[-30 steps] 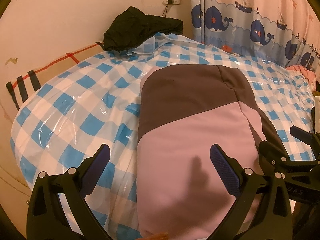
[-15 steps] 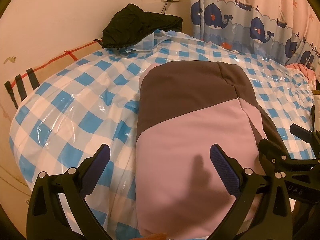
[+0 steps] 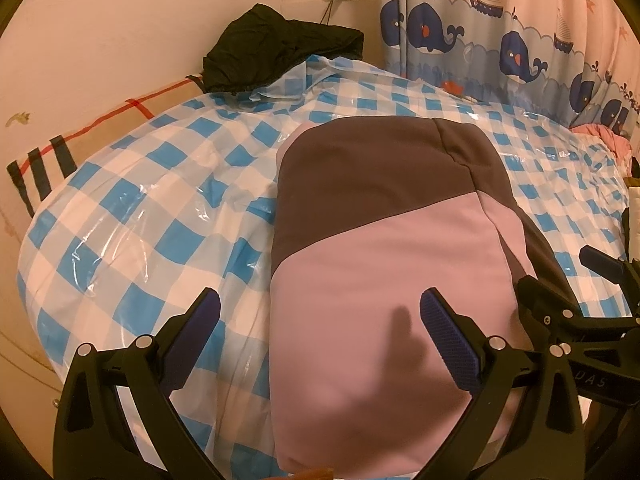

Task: Fold large clothes

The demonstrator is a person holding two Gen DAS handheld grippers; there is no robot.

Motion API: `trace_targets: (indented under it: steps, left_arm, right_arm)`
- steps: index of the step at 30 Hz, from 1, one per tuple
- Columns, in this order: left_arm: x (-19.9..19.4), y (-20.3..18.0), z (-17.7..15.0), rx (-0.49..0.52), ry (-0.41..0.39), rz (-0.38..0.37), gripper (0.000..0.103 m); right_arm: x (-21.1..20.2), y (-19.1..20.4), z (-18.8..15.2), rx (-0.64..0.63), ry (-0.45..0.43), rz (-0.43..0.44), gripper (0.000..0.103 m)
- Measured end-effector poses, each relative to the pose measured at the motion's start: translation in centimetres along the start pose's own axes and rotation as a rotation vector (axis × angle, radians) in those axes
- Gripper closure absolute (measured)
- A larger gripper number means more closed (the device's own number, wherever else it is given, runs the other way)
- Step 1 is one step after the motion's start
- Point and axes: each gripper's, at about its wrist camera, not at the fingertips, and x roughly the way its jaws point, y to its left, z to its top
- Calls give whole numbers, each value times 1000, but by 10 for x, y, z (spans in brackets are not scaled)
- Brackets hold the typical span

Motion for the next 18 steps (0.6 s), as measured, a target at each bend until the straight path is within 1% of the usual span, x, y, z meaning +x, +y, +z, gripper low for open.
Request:
trace_targets:
  steps: [8, 15, 18]
  left_arm:
    - [0, 0, -1, -6, 6, -6, 7]
    - [4, -2, -10, -23, 22, -16, 7]
    - [6, -2, -8, -26, 27, -17, 7]
  right_arm:
    - [0, 0, -1, 0, 1, 1, 7]
    - [0, 0, 0, 0, 1, 1, 7]
    - [0, 0, 0, 0, 1, 1, 7]
